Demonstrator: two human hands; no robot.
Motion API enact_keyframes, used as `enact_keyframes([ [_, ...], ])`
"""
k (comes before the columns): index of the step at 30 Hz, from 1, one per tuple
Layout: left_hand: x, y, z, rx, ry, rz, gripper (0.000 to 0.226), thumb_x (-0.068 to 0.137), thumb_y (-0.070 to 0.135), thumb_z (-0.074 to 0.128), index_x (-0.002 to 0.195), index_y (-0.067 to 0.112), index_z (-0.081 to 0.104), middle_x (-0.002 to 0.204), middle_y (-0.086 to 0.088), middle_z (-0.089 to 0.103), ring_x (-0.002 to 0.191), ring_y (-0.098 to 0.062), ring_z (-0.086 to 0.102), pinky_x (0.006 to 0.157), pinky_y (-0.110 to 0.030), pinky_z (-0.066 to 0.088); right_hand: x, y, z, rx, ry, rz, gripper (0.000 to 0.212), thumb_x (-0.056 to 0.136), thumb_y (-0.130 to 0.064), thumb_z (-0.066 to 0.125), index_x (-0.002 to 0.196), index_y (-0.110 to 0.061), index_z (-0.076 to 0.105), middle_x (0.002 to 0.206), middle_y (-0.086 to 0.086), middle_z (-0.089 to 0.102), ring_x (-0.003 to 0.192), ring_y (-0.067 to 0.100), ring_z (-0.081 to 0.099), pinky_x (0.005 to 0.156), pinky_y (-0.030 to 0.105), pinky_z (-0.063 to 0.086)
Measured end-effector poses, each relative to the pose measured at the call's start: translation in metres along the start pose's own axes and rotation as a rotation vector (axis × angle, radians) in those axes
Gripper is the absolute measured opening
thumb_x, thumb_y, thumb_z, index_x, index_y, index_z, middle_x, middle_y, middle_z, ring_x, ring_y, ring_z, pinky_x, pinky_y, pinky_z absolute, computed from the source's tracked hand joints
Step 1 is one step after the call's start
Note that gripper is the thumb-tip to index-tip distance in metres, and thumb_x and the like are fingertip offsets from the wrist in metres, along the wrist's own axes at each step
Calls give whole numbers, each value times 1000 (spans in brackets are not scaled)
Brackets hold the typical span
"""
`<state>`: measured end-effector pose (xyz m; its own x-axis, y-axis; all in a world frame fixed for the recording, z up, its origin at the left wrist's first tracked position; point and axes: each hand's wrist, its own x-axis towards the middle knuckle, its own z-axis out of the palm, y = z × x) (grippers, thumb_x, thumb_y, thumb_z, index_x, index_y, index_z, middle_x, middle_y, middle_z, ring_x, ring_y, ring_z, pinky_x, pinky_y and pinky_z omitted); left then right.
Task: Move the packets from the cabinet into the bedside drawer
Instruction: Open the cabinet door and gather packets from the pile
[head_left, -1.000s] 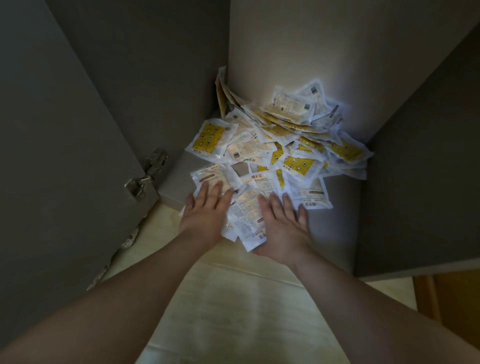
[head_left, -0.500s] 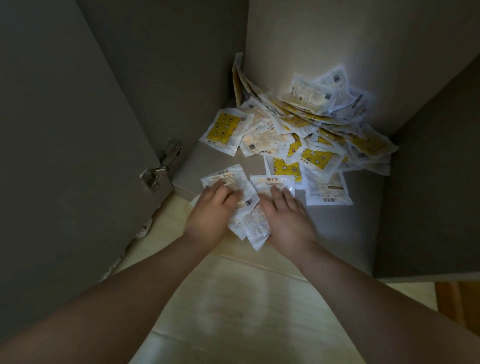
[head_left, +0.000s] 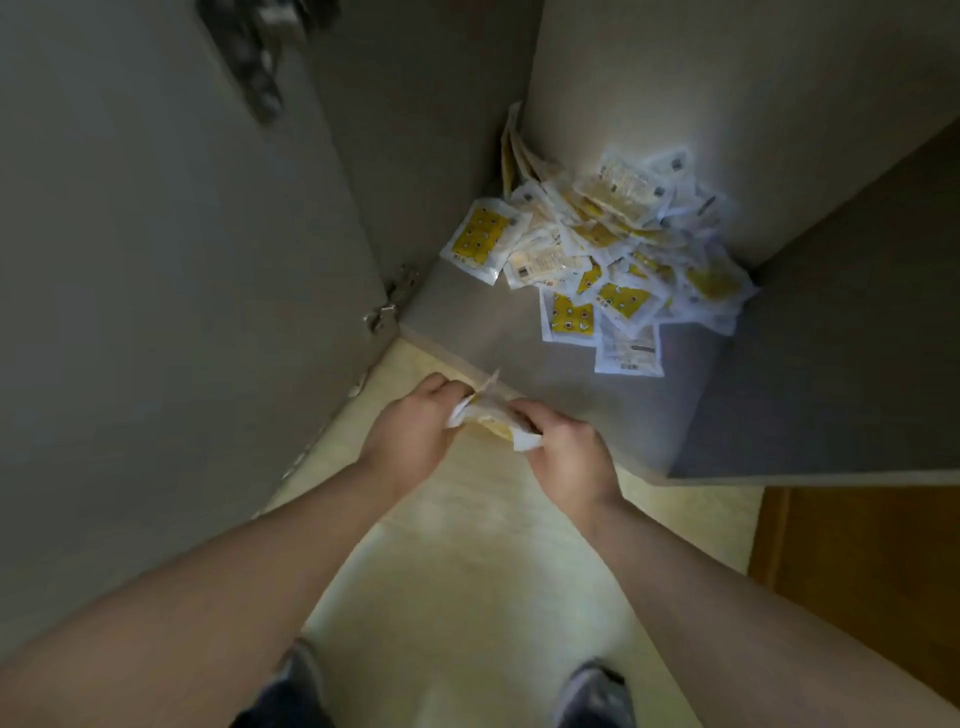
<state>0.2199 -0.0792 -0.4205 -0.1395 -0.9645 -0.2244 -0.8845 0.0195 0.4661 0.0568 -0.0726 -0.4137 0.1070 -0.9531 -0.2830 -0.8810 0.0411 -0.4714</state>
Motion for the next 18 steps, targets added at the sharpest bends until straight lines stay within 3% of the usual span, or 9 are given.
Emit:
enact_keyframes([
  [6,-81,50,-97,-326,0,-244,26,83,12,65,108,8,59,100,-7,61,95,-26,56,62,-22,25,-75,-66,-84,354,-76,204,24,85,-17,62,109,-22,64,84,9,69,81,30,61,69,30,43],
  [9,-120,83,-167,-487,37,-389,19,80,13,69,97,16,60,80,8,58,81,-16,53,58,-15,34,-112,-109,-148,451,-90,242,23,82,-17,68,105,-15,65,80,6,68,78,26,60,67,28,43],
  [11,-144,105,-216,-587,89,-462,20,79,12,71,84,23,55,76,12,56,76,-12,53,57,-8,37,-134,-136,-191,523,-81,225,11,80,-15,71,89,-16,66,68,-7,65,67,13,61,59,19,43],
  [13,-165,130,-264,-687,157,-505,25,79,11,71,80,28,52,78,14,58,74,-8,55,58,-9,39,-151,-163,-235,582,-93,203,17,78,-14,73,74,-24,59,56,-20,57,54,-2,56,49,8,39],
  [18,-221,188,-371,-858,430,-604,26,79,10,70,88,31,57,86,11,66,85,-12,63,72,-25,51,-185,-229,-335,760,-117,110,18,77,-12,73,73,-25,62,66,-17,64,61,1,60,53,9,42],
])
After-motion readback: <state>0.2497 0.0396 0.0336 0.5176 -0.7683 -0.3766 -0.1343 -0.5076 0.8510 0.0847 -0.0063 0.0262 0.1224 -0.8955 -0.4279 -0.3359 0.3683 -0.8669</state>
